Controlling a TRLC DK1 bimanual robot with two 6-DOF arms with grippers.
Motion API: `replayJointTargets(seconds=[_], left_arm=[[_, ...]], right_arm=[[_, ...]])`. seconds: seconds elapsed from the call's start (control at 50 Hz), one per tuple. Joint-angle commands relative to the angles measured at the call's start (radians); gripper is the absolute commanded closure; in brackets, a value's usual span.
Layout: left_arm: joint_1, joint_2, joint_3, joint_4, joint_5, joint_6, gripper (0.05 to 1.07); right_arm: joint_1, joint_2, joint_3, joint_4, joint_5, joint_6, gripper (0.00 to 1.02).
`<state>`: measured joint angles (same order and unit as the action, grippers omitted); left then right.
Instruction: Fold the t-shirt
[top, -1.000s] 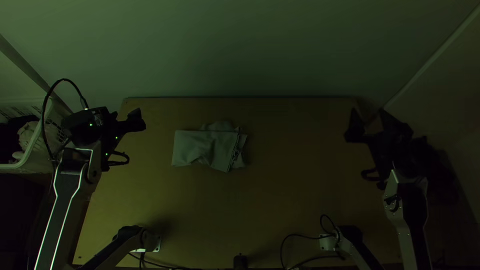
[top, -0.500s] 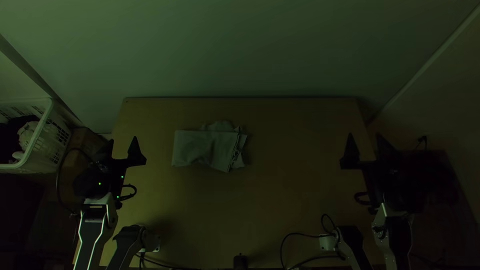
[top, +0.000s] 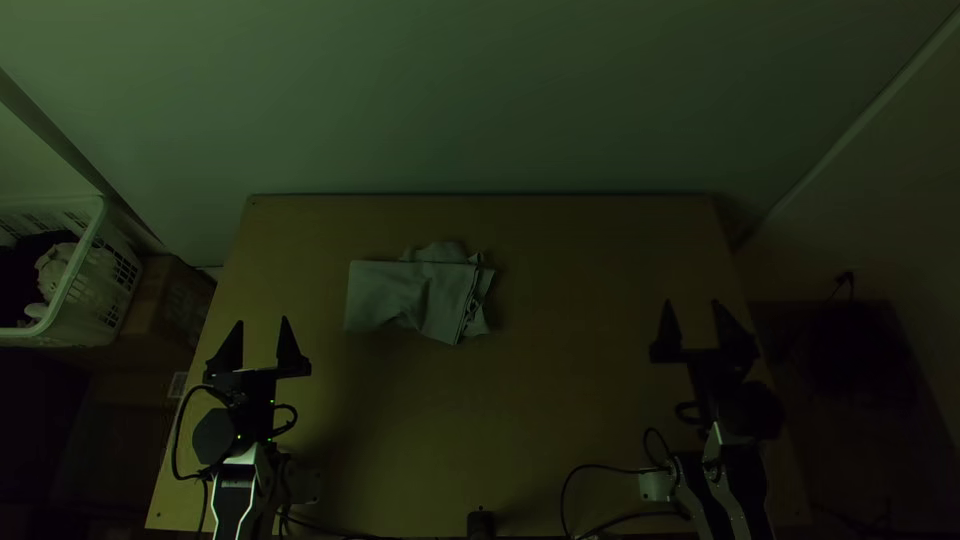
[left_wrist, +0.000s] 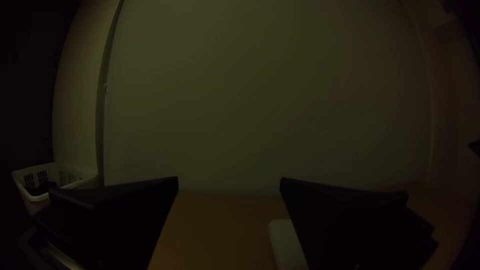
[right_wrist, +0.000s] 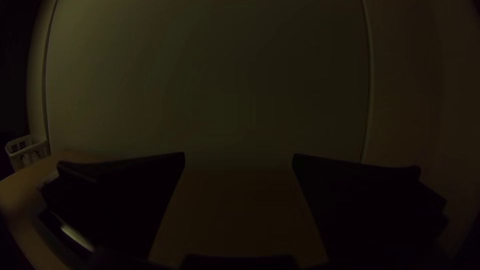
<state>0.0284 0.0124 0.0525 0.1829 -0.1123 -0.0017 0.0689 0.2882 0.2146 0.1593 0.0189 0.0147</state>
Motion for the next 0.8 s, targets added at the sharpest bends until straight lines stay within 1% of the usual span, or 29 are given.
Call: replayJointTargets(seconds=[0.0,0.06,0.12,0.16,0.18,0.2,0.3,0.4,0.44,0.48,0.54,0.78], left_arm=[[-0.005,-0.012,-0.056,0.032,0.016,0.026,0.09],[-0.005,-0.012,-0.057,-0.003,0.017,0.022,0.09],[-0.004,-0.012,-0.057,-0.025,0.019,0.025,0.09],[-0.004,-0.014,-0.056,-0.039,0.019,0.022,0.09],[-0.004,-0.014,-0.056,-0.054,0.019,0.019,0.09],[-0.004,-0.014,-0.056,-0.066,0.019,0.022,0.09],[-0.001,-0.014,-0.056,-0.129,0.019,0.026,0.09],[0.010,-0.014,-0.052,-0.163,0.019,0.026,0.09],[0.011,-0.014,-0.052,-0.163,0.020,0.025,0.09],[0.011,-0.014,-0.052,-0.165,0.025,0.025,0.09],[0.011,-0.014,-0.052,-0.168,0.033,0.025,0.09],[0.011,-0.014,-0.052,-0.168,0.033,0.025,0.09]], right_arm=[[0.003,-0.029,-0.083,0.026,0.007,0.027,0.03],[0.002,-0.087,-0.135,0.006,0.007,0.028,0.03],[-0.001,-0.195,-0.189,-0.035,0.007,0.027,0.03],[-0.001,-0.293,-0.213,-0.107,0.007,0.028,0.03],[0.000,-0.297,-0.208,-0.155,0.009,0.033,0.03],[-0.003,-0.296,-0.208,-0.144,0.009,0.042,0.03],[-0.043,-0.291,-0.207,-0.170,0.007,0.071,0.03],[-0.090,-0.282,-0.205,-0.181,-0.002,0.083,0.03],[-0.090,-0.268,-0.205,-0.181,-0.002,0.079,0.03],[-0.101,-0.264,-0.205,-0.181,-0.002,0.059,0.03],[-0.112,-0.288,-0.205,-0.179,-0.002,0.060,0.03],[-0.107,-0.291,-0.205,-0.176,-0.002,0.060,0.03]])
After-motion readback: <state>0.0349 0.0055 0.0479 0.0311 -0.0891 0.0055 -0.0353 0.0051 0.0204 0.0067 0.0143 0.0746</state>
